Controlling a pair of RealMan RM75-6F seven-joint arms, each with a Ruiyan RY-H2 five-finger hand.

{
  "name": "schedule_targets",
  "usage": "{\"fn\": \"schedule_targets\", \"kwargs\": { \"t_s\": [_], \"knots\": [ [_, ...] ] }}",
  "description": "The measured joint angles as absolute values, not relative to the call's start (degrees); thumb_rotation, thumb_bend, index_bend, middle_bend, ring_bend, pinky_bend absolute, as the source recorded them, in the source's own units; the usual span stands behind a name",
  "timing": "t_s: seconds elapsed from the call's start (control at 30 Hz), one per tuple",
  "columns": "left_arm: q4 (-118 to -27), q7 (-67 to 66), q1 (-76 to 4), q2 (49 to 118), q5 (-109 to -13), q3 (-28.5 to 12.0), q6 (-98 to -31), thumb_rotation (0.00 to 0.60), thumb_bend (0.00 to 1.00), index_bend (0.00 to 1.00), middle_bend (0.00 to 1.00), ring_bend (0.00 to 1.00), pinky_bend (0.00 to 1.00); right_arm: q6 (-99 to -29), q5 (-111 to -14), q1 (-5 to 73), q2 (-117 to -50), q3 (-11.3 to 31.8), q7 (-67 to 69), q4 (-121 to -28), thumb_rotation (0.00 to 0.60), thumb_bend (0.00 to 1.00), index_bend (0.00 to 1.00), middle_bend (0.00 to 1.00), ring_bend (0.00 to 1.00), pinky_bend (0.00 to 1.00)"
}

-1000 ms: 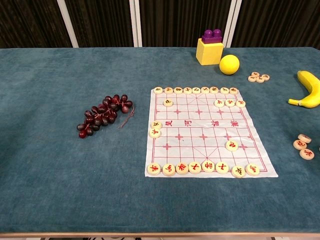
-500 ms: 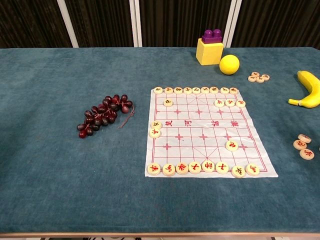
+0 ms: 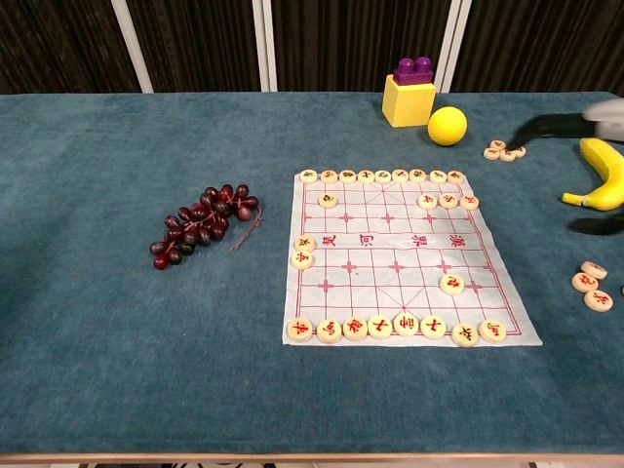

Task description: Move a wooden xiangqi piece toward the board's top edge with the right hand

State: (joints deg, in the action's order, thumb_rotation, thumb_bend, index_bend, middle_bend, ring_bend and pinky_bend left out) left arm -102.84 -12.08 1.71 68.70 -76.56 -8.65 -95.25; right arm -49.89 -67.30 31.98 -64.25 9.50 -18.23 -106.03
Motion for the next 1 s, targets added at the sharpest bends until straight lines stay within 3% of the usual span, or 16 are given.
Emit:
{"fn": "schedule_targets", "kwargs": {
  "t_s": [0.2, 0.4, 1.0],
  "knots": [
    [-102.78, -11.71, 1.75, 68.47, -76.29, -8.79, -95.19, 0.6, 0.03, 0.02, 0.0, 0.0, 0.04, -47.18, -54.04, 39.3, -70.37, 10.28, -27.39, -104.95, 0.6, 0.37, 0.2, 0.0, 0.0, 0.02],
    [-102.42, -11.33, 1.73, 68.19, -75.98, -9.0, -95.06, 0.6, 0.03, 0.02, 0.0, 0.0, 0.04, -48.94, -48.52, 44.14, -77.29, 9.11, -33.67, -103.21, 0.6, 0.37, 0.26, 0.0, 0.0, 0.02],
    [-102.01, -11.56, 1.7, 68.27, -75.92, -9.07, -95.26, 0.6, 0.03, 0.02, 0.0, 0.0, 0.04, -52.24, -49.7, 44.81, -81.36, 4.37, -33.47, -98.29, 0.6, 0.37, 0.34, 0.0, 0.0, 0.02]
  ]
}}
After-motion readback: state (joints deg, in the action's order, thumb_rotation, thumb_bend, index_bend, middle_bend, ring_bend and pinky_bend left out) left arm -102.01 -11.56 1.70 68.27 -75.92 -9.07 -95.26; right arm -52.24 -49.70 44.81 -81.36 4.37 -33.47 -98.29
